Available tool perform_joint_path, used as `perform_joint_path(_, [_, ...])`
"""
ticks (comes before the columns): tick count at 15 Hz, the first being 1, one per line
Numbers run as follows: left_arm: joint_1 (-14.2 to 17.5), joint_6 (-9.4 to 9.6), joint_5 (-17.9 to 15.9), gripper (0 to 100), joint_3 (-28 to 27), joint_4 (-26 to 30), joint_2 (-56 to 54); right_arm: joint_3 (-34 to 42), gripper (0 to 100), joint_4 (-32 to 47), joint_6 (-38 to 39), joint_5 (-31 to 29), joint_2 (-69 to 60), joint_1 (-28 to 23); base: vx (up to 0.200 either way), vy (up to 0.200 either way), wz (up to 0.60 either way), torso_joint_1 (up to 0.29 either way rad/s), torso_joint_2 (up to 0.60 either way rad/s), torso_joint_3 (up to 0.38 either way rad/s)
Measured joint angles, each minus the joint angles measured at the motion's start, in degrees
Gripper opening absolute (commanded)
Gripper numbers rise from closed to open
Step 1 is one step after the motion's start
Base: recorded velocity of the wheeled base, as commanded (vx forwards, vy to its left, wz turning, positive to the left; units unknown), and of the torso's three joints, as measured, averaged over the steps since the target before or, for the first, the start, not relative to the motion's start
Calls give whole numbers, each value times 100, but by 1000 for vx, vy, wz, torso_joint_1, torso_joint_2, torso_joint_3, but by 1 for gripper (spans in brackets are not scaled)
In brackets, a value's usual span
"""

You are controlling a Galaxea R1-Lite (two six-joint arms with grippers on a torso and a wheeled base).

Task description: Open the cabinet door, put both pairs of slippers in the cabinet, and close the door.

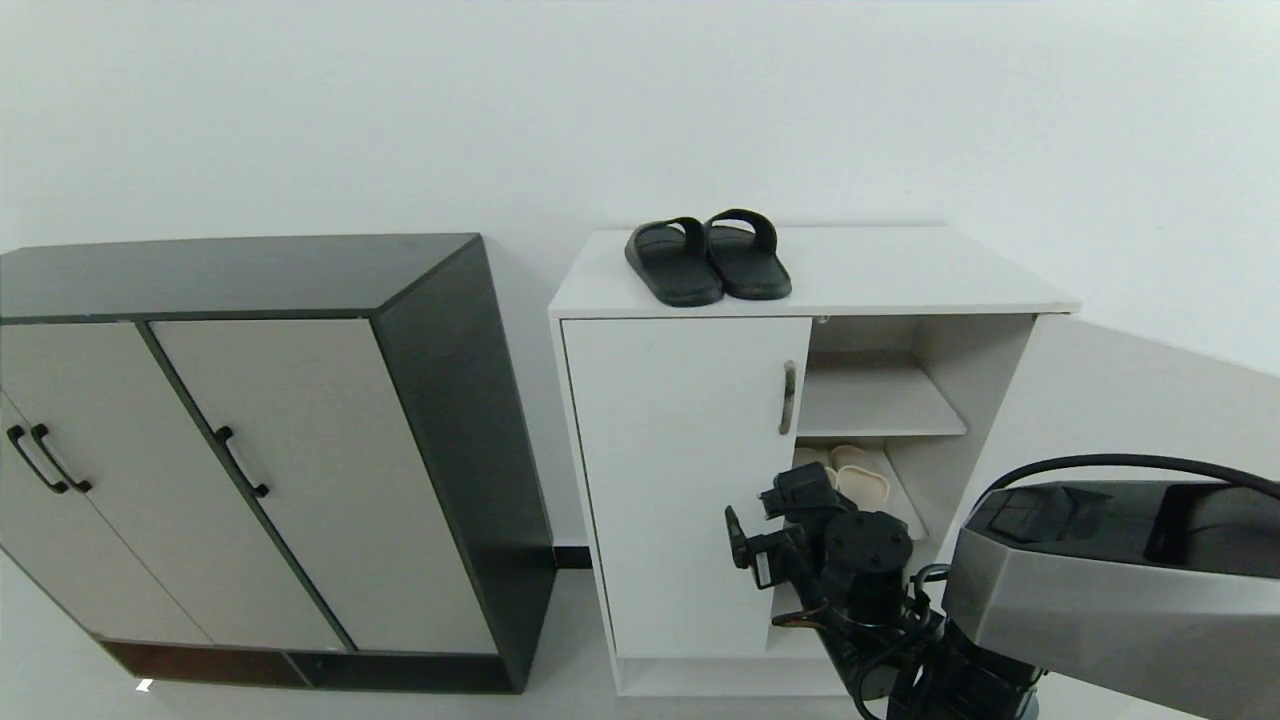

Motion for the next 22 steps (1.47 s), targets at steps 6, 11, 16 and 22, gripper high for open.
perform_joint_path(6, [0,-2,0,0,0,2,0,11,100,0,-2,0,4,0,0,0,0,205,-510,-311])
perform_joint_path(11, [2,-2,-2,0,0,2,0,18,100,2,-2,0,9,0,0,0,0,238,-558,-319])
perform_joint_path(16, [0,-2,-2,0,0,0,0,16,100,-20,-2,0,28,0,0,0,0,260,-584,-322])
perform_joint_path(22, [0,0,-2,0,0,0,0,9,100,-202,-11,250,48,-91,0,0,0,132,-283,-156])
